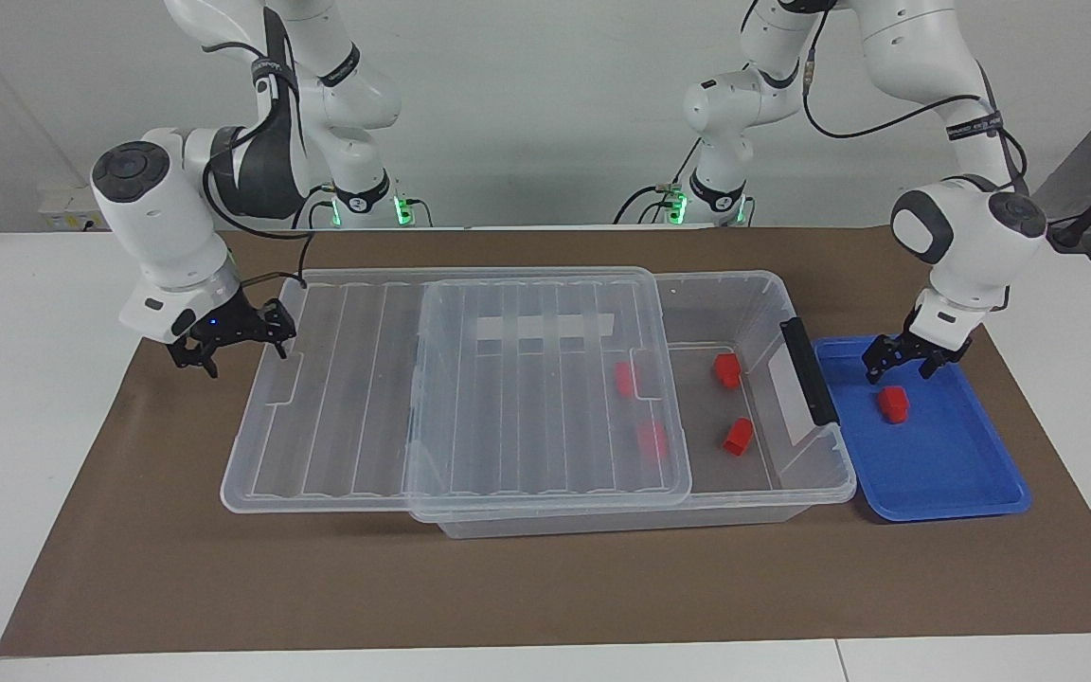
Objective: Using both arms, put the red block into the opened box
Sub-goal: 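Grasp the red block in the blue tray with the left gripper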
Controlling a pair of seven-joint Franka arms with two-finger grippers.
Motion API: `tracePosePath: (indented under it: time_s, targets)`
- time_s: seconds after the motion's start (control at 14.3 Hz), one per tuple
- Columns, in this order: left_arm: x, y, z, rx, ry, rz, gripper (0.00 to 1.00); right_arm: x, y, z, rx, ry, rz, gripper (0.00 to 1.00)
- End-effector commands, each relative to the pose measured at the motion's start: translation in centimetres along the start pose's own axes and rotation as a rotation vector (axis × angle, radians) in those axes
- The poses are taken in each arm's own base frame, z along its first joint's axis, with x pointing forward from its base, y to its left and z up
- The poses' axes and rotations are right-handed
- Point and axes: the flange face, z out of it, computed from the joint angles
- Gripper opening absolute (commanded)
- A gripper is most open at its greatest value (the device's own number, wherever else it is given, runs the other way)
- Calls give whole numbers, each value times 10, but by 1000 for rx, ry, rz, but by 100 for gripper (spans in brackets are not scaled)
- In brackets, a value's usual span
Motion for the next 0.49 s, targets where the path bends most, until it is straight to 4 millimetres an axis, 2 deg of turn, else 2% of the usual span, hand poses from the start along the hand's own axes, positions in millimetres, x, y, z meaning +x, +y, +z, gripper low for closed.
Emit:
tracePosePath:
  time_s: [0.0,0.21,0.42]
  targets:
    - [2,-3,21,11,13,19,100,-7,0,-1,-9,-15,-21,100]
    - [3,-3,29,13,21,59,97,-5,-3,-8,-11,-2,14,100]
    - [3,-2,33,13,19,90,89,-5,-19,-30,-20,29,132,100]
